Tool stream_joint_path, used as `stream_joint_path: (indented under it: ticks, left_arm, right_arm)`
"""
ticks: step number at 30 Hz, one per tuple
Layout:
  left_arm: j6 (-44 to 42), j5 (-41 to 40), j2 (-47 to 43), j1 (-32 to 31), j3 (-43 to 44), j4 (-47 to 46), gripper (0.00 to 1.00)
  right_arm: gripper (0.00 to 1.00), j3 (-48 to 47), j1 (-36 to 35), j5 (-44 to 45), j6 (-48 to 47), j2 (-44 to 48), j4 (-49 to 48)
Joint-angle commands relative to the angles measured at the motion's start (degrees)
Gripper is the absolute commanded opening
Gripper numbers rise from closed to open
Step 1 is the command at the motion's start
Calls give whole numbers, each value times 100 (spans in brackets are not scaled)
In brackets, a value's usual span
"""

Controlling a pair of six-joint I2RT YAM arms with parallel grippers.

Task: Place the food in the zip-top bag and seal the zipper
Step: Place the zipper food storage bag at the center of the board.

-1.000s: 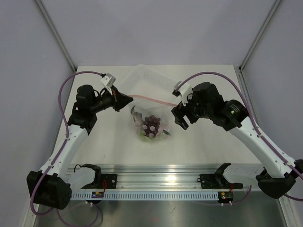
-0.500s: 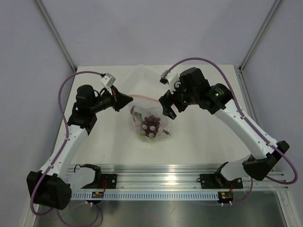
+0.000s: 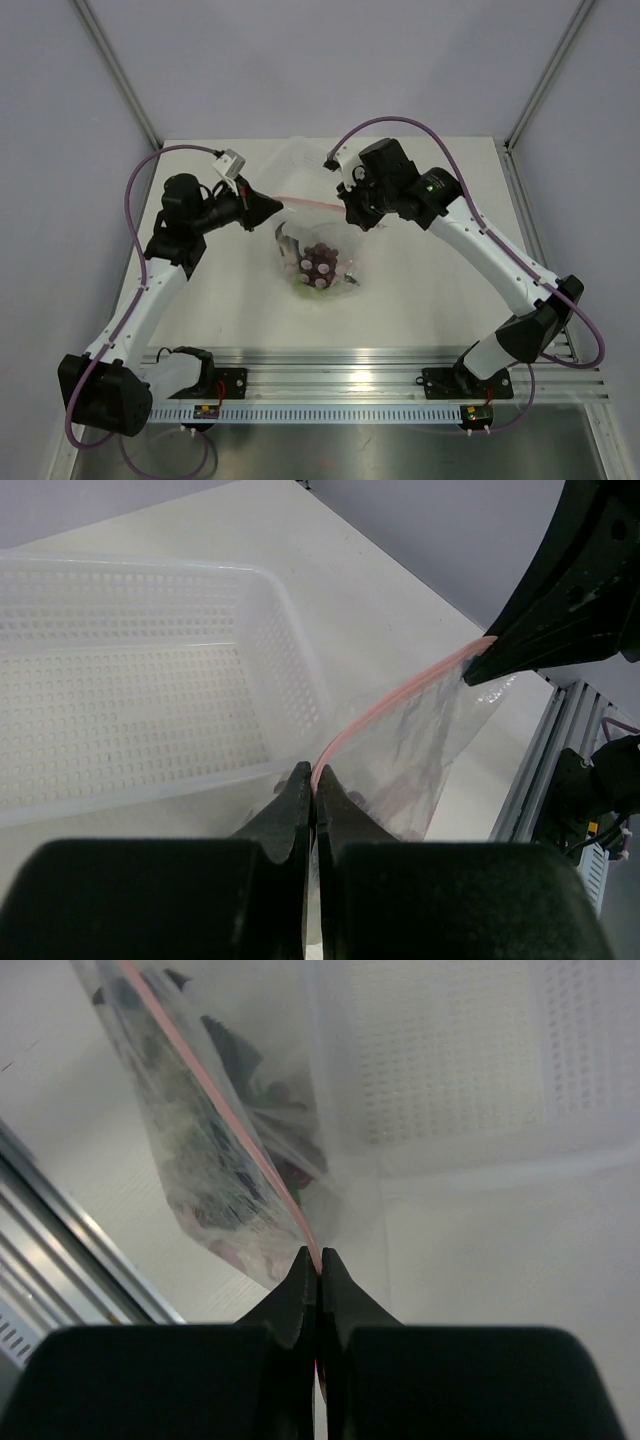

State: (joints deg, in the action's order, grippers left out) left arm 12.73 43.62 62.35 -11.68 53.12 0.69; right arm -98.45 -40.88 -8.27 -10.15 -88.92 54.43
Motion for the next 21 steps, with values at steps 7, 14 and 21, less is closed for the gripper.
stream_joint_path:
  ticks: [7,14,21]
  left_arm:
    - [563,569,558,-211,865,-456,73]
    - [415,165,279,-212,1121,-227,95]
    - [344,-573,-336,-212,1025,-87,99]
  right_arm:
    - [0,230,581,2171,286,884,-557]
    - [0,-286,1415,2585,84,1053,-4]
    - [0,-1299,2023,3226,294,289,296]
